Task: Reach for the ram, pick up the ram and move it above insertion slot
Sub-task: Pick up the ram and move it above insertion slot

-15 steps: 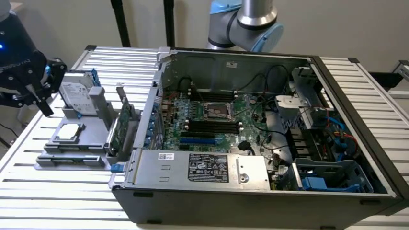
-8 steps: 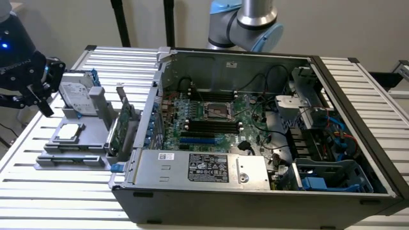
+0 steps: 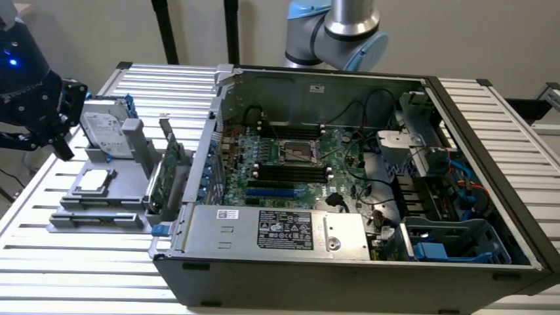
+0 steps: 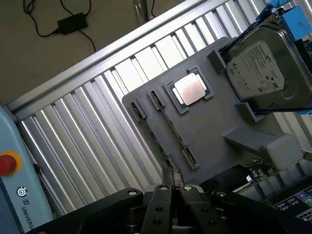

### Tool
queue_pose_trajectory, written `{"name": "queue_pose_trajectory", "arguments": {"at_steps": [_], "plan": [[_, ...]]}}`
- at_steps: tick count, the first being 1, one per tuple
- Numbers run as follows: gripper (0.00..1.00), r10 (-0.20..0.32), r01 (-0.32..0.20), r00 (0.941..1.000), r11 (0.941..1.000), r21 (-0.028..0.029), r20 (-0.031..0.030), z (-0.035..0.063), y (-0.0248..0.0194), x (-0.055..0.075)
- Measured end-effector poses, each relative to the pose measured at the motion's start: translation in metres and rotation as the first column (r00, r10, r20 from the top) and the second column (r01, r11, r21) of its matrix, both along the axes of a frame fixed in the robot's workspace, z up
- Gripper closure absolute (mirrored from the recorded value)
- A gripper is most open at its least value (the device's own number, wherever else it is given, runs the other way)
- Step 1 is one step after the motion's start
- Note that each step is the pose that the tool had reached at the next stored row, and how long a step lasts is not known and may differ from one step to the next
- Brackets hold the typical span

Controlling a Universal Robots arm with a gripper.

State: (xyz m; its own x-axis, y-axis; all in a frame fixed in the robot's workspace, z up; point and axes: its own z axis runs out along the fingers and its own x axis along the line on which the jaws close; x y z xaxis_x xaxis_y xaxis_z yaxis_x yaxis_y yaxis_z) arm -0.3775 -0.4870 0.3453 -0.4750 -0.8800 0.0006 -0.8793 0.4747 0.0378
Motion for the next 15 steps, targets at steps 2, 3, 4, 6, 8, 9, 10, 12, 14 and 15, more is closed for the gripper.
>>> {"name": "queue_pose_trajectory", "arguments": {"at_steps": [2,3,4,6,8,9,10,12,14,15], "plan": [[0.89,0.036,-0.036,0.9994,0.9994,0.0001,0.0,-0.0007,0.0,0.0],[0.89,0.054,-0.054,0.9985,0.9985,0.0,-0.0001,-0.0011,0.0,0.0],[0.89,0.073,-0.073,0.9973,0.9973,0.0001,0.0,-0.0016,0.0,0.0],[0.89,0.109,-0.109,0.9941,0.9941,0.0001,0.0,-0.0026,0.0,0.0],[0.89,0.145,-0.145,0.9894,0.9894,0.0,0.0,-0.0035,0.0,0.0],[0.89,0.163,-0.163,0.9867,0.9867,0.0,0.0,-0.004,0.0,0.0],[0.89,0.181,-0.181,0.9836,0.9836,0.0,0.0001,-0.0045,0.0,0.0],[0.89,0.217,-0.217,0.9761,0.9761,0.0,0.0,-0.0054,0.0,0.0],[0.89,0.252,-0.252,0.9677,0.9677,0.0,0.0002,-0.0065,0.0,0.0],[0.89,0.27,-0.27,0.9629,0.9629,0.0,0.0002,-0.0071,0.0,0.0]]}}
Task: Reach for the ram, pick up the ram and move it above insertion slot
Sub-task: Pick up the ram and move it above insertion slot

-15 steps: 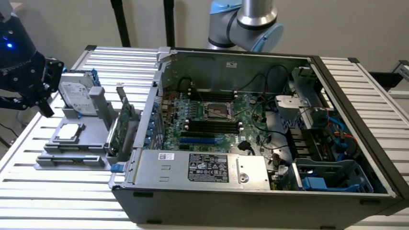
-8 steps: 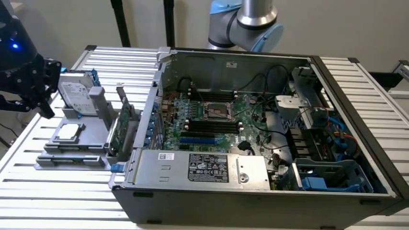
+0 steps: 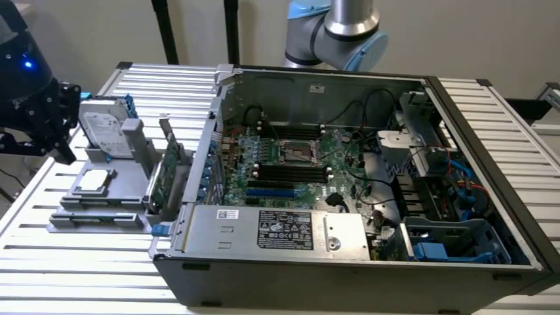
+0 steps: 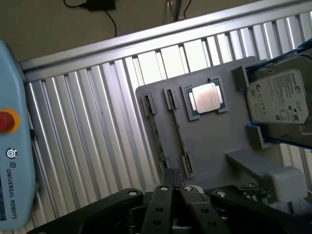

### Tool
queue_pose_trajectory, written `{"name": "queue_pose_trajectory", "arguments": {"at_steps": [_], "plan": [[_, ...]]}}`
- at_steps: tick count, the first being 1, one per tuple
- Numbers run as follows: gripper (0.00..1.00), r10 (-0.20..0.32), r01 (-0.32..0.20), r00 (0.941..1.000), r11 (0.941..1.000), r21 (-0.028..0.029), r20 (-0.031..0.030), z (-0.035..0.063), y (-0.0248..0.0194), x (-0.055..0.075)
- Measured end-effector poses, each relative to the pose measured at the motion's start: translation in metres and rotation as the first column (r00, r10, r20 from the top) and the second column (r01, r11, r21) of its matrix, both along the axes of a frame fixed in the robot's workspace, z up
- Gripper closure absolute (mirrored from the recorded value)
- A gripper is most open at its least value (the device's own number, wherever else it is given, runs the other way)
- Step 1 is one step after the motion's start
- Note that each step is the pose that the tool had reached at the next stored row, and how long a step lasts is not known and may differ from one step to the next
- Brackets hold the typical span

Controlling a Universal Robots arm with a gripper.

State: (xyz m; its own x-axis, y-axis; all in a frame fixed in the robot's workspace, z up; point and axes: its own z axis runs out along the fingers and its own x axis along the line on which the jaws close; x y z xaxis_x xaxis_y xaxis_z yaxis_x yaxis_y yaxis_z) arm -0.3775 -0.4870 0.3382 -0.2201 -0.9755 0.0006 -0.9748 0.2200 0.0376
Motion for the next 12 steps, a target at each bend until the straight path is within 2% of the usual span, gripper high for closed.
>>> {"name": "queue_pose_trajectory", "arguments": {"at_steps": [3,6,9,12], "plan": [[0.89,0.055,-0.055,0.9985,0.9985,0.0001,0.0001,-0.0022,0.0,0.0],[0.89,0.109,-0.109,0.9941,0.9941,0.0003,0.0004,-0.0047,0.0,0.0],[0.89,0.162,-0.162,0.9868,0.9868,0.0011,0.001,-0.0071,0.0,0.0],[0.89,0.217,-0.217,0.9762,0.9762,0.003,0.0019,-0.0095,0.0,0.0]]}}
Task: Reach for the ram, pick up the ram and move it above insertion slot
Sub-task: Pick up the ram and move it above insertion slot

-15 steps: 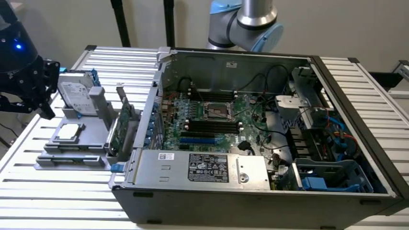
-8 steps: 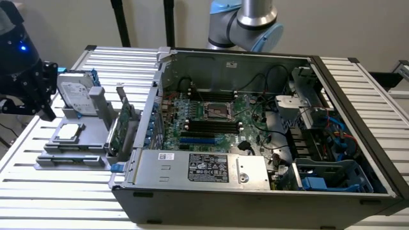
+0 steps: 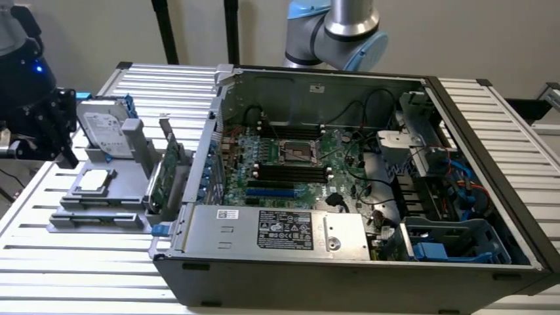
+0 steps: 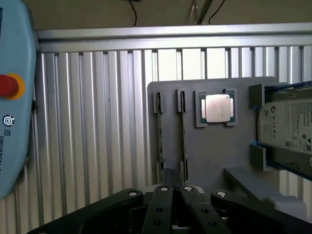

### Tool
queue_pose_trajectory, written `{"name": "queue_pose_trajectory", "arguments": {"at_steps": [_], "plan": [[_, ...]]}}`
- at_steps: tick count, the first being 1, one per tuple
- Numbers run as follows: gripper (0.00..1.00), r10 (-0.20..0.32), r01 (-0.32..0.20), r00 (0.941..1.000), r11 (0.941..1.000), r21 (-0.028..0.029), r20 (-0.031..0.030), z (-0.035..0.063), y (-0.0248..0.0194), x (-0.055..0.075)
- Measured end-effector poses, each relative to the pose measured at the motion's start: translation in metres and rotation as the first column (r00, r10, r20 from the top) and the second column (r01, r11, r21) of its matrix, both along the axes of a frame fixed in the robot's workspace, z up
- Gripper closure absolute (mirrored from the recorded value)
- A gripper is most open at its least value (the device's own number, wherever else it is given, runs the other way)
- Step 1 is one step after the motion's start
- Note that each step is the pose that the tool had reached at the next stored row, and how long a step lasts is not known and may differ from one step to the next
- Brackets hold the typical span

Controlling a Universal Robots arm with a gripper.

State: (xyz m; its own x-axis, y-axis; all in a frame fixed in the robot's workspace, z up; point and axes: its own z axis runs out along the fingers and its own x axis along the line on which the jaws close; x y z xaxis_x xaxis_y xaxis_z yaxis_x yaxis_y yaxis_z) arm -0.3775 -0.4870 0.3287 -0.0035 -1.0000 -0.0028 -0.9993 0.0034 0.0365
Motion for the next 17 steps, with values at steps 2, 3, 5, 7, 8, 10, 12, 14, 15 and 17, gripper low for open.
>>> {"name": "queue_pose_trajectory", "arguments": {"at_steps": [2,3,5,7,8,10,12,14,15,17], "plan": [[0.89,0.037,-0.037,0.9993,0.9993,0.0023,0.0005,-0.0016,0.0,0.0],[0.89,0.054,-0.054,0.9985,0.9985,0.0039,0.0007,-0.0023,0.0001,0.0],[0.89,0.083,-0.083,0.9965,0.9965,0.0076,0.0009,-0.0033,0.0,0.0],[0.89,0.093,-0.093,0.9957,0.9956,0.0089,0.0015,-0.0037,0.0,-0.003],[0.89,0.094,-0.094,0.9956,0.9955,0.0087,0.0012,-0.0036,0.0,-0.004],[0.88,0.095,-0.095,0.9955,0.9955,0.0086,0.0011,-0.0035,0.0,-0.005],[0.76,0.095,-0.095,0.9955,0.9955,0.0089,0.0015,-0.0041,0.0,-0.006],[0.7,0.095,-0.095,0.9955,0.9955,0.0088,0.0014,-0.0071,0.0,-0.006],[0.7,0.095,-0.095,0.9955,0.9955,0.0087,0.0012,-0.0088,0.0,-0.006],[0.63,0.095,-0.095,0.9955,0.9955,0.0087,0.0013,-0.0124,0.0,-0.007]]}}
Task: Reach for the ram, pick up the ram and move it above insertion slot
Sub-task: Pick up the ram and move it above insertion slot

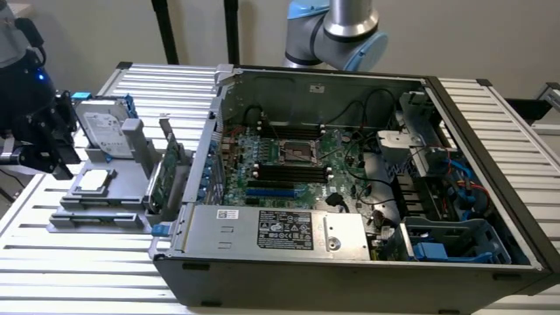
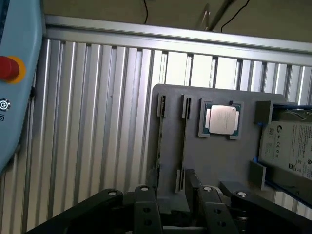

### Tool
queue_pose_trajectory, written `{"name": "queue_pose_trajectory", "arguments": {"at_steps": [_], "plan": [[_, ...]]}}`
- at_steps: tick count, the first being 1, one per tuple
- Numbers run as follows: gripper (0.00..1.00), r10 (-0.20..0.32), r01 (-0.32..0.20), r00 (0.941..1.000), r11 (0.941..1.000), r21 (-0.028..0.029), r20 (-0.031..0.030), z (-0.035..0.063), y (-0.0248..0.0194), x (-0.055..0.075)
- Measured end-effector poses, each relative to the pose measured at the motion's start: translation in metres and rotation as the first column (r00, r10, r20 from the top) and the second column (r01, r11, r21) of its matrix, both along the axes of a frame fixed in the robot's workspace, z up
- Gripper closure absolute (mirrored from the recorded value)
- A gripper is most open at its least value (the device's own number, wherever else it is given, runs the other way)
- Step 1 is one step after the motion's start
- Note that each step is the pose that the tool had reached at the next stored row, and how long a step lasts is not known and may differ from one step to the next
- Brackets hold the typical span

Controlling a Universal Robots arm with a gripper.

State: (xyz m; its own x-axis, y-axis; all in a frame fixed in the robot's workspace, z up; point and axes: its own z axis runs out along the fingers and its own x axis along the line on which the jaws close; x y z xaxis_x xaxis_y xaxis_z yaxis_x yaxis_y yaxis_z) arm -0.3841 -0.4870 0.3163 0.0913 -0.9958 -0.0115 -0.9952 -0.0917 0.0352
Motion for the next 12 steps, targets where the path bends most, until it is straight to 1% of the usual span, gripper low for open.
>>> {"name": "queue_pose_trajectory", "arguments": {"at_steps": [12], "plan": [[0.63,0.002,-0.002,1.0,1.0,0.0,0.0,-0.0218,0.0,0.0]]}}
